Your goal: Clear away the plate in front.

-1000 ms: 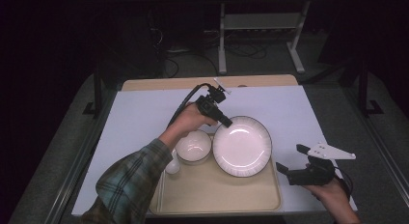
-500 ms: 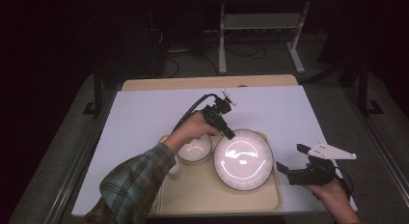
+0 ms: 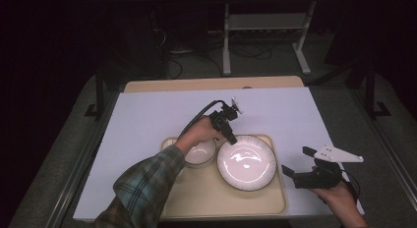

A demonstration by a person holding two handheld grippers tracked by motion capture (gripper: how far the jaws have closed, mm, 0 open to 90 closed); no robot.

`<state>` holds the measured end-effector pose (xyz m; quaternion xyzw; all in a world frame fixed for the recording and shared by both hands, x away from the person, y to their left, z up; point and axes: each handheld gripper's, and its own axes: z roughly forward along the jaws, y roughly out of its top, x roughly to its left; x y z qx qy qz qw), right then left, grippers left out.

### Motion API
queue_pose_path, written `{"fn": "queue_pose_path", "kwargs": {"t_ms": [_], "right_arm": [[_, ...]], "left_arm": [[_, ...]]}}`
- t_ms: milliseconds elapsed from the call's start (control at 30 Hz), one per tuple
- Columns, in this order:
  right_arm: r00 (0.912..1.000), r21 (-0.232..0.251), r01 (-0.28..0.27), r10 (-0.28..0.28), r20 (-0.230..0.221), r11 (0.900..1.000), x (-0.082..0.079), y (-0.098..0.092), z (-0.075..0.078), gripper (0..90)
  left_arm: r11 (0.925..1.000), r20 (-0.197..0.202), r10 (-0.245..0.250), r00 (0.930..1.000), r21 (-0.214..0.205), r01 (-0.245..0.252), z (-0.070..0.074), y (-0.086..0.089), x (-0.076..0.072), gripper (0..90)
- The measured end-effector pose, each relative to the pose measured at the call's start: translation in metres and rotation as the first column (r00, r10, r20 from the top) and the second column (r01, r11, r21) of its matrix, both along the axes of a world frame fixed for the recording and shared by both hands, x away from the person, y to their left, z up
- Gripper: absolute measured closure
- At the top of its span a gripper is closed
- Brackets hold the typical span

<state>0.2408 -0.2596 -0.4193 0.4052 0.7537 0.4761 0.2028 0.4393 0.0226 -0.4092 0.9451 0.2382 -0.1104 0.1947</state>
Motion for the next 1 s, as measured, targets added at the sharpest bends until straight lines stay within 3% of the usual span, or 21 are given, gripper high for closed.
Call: {"fn": "queue_pose_path", "kwargs": {"t_ms": [67,200,300,467,733,867,1000], "right_arm": [[1.0000,0.001,0.000,0.000,0.001,1.0000,0.000,0.000,0.000,0.0],[1.0000,0.002,0.000,0.000,0.000,1.0000,0.000,-0.001,0.000,0.0],[1.0000,0.003,0.000,0.000,-0.001,1.0000,0.000,-0.001,0.000,0.0],[1.0000,0.002,0.000,0.000,0.000,1.0000,0.000,-0.001,0.000,0.0],[1.0000,0.001,0.001,-0.001,-0.002,1.0000,0.000,-0.001,-0.001,0.0],[1.0000,0.001,0.002,-0.002,-0.004,1.0000,0.000,0.000,-0.001,0.0],[1.0000,0.001,0.003,-0.003,-0.004,1.0000,0.000,0.000,-0.001,0.0]], "left_arm": [[0.9999,0.022,-0.007,0.9997,0.010,0.006,-0.002,-0.001,0.000,80.6],[0.9999,0.017,-0.007,0.9998,0.011,0.007,-0.005,-0.001,0.001,80.4],[0.9996,0.020,0.008,0.9998,-0.028,-0.008,-0.001,0.003,0.003,81.3],[0.9955,0.058,0.032,0.9978,-0.091,-0.027,0.012,0.012,0.004,70.1],[0.9712,0.166,0.079,0.9830,-0.235,-0.038,0.031,0.041,-0.005,47.9],[0.9563,0.212,0.111,0.9711,-0.289,-0.046,0.038,0.057,-0.013,37.2],[0.9413,0.257,0.156,0.9537,-0.331,-0.065,0.044,0.075,-0.023,30.5]]}}
